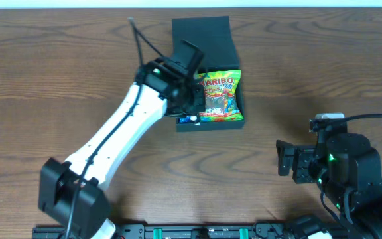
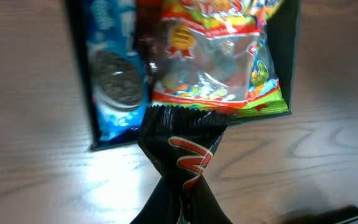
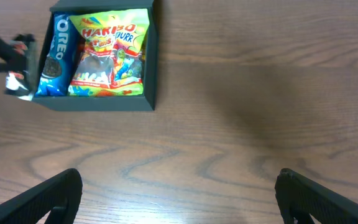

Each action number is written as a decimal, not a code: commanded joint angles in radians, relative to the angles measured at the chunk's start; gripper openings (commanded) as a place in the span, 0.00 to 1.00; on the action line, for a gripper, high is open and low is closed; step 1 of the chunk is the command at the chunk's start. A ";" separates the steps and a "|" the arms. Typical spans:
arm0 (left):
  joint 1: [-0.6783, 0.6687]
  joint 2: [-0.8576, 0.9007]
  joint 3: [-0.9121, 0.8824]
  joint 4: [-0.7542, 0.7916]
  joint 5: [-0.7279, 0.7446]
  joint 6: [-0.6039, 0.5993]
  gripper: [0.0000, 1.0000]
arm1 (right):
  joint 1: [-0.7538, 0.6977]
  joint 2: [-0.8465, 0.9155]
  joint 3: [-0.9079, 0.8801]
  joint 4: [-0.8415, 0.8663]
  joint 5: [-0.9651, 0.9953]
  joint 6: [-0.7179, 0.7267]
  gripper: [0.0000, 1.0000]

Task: Pack container
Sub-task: 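Lift the Mars bar and lower it into the box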

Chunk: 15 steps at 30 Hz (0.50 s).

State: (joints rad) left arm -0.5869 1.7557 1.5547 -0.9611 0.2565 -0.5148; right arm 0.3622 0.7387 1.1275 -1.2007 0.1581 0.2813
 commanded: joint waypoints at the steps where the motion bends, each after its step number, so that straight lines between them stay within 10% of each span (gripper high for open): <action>1: -0.006 0.040 0.012 0.029 -0.008 0.040 0.06 | 0.004 -0.001 0.003 0.000 0.010 0.010 0.99; 15: 0.046 0.154 0.012 0.226 -0.125 0.044 0.05 | 0.004 -0.001 0.003 0.000 0.010 0.010 0.99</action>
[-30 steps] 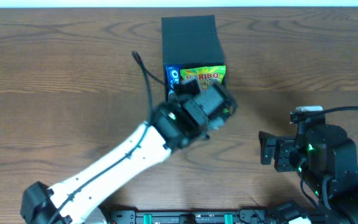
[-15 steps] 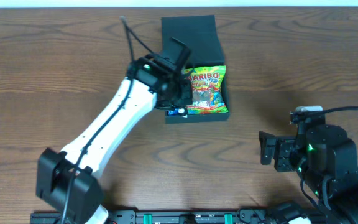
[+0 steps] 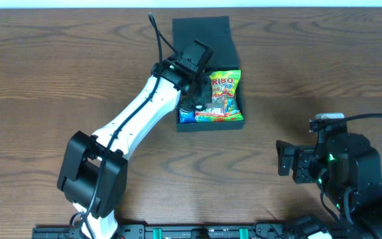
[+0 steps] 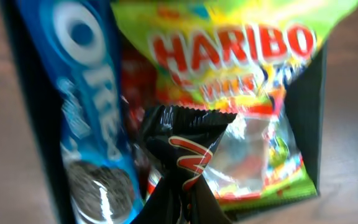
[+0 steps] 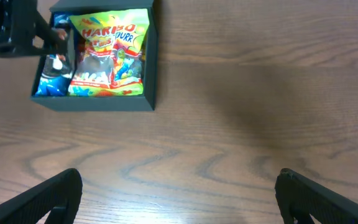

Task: Pack container
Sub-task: 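Lift the Mars bar and lower it into the box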

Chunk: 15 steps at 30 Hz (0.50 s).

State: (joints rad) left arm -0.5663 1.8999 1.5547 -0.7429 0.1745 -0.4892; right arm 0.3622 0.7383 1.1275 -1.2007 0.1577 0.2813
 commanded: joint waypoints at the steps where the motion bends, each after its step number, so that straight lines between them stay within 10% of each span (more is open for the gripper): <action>1: 0.037 0.010 0.012 0.009 -0.043 0.019 0.06 | 0.004 -0.001 0.003 0.000 0.011 0.010 0.99; 15: 0.030 0.010 0.011 0.015 -0.028 0.018 0.06 | 0.004 -0.001 0.003 0.000 0.011 0.010 0.99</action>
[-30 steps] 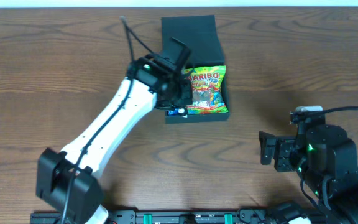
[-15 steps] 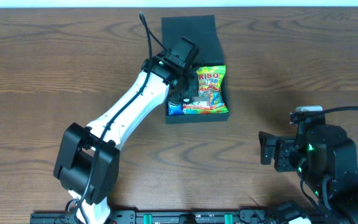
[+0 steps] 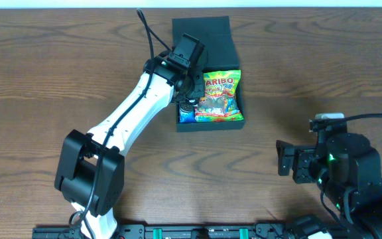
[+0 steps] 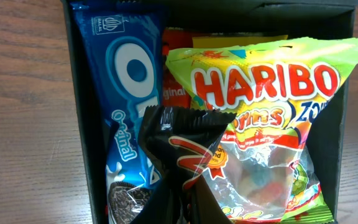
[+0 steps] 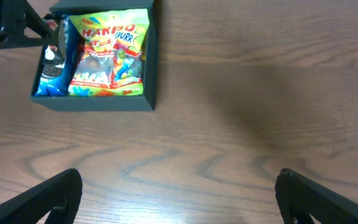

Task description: Pack container

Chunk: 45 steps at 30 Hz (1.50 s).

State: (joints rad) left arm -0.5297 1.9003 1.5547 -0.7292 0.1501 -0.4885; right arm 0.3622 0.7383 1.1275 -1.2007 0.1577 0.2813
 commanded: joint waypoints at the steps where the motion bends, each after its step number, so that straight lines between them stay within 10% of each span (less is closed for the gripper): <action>1: -0.008 0.009 0.011 0.001 -0.004 0.017 0.06 | 0.004 -0.001 0.003 0.000 0.011 0.010 0.99; 23: -0.019 -0.085 0.072 -0.078 0.053 0.035 0.42 | 0.004 -0.001 0.003 -0.001 0.011 0.009 0.99; 25: -0.019 -0.121 0.091 -0.103 0.053 0.073 0.52 | 0.004 -0.001 0.003 -0.011 0.022 -0.020 0.99; 27: -0.019 -0.171 0.112 -0.140 0.053 0.145 0.97 | 0.004 -0.001 0.003 -0.025 0.021 -0.032 0.99; 35: -0.006 -0.405 0.134 -0.153 0.047 0.335 0.95 | 0.004 -0.001 0.003 -0.014 0.018 -0.031 0.99; 45: 0.386 -0.308 0.134 -0.127 0.207 0.203 0.95 | 0.004 0.003 0.000 0.132 -0.135 0.107 0.99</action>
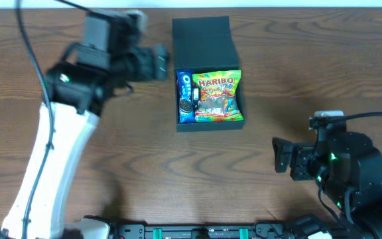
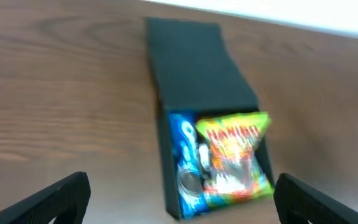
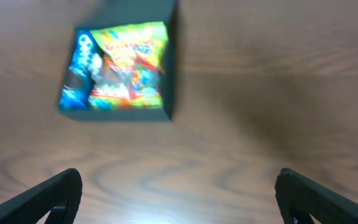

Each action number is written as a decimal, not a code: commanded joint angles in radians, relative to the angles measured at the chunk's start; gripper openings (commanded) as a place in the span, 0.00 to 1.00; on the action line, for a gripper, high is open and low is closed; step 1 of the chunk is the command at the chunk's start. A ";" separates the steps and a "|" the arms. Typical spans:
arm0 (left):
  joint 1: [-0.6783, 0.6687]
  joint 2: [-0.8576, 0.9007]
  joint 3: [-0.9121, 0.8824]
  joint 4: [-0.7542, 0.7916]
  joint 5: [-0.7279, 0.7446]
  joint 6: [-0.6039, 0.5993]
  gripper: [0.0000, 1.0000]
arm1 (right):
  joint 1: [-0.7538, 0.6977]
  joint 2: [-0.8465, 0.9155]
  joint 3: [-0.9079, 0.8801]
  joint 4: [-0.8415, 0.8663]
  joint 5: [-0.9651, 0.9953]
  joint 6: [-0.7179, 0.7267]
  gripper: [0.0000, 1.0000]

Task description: Pack container

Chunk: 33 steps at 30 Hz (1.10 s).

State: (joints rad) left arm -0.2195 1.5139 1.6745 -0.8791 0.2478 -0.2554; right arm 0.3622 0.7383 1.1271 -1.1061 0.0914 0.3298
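Observation:
The black container (image 1: pixel 241 106) lies open on the wooden table, its lid (image 1: pixel 203 41) folded back behind it. Inside are a blue Oreo pack (image 1: pixel 184 93) on the left and a Haribo bag (image 1: pixel 219 98) on the right. A dark wrapper (image 1: pixel 194 101) shows dimly between them. My left gripper (image 1: pixel 164 64) hangs open and empty, raised to the left of the box. In its wrist view the box (image 2: pixel 166 174) sits below the wide-apart fingers (image 2: pixel 67 193). My right gripper (image 1: pixel 282 158) is open low over bare table at the front right.
Bare wood surrounds the box. The left arm (image 1: pixel 52 146) stretches from the front left edge up to the back left. The right arm's base (image 1: pixel 350 172) fills the front right corner.
My left gripper was shut on a dark snack wrapper low over the box. Now it is open, empty and drawn back up and to the left. The right wrist view has shifted slightly and blurred.
The left gripper held the dark wrapper at the box's front edge, then over the Oreo pack and Haribo bag inside. It stayed shut on it above the box's middle. Now the wrapper is out of its fingers and the arm is away from the box.

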 commanded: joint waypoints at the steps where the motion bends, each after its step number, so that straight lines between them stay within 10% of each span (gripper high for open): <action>1: 0.095 0.106 0.014 0.041 0.143 -0.030 0.95 | 0.004 0.009 -0.004 0.080 -0.097 0.057 0.99; 11: 0.118 0.497 0.109 0.346 0.612 -0.201 0.95 | 0.006 0.408 -0.031 0.319 -0.201 0.041 0.99; 33: 0.062 0.793 0.109 0.521 0.557 -0.283 0.96 | 0.006 0.728 -0.031 0.416 -0.148 0.052 0.99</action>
State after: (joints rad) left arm -0.1493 2.2799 1.7603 -0.3756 0.8082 -0.5018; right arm 0.3626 1.4658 1.1011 -0.6914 -0.0711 0.3679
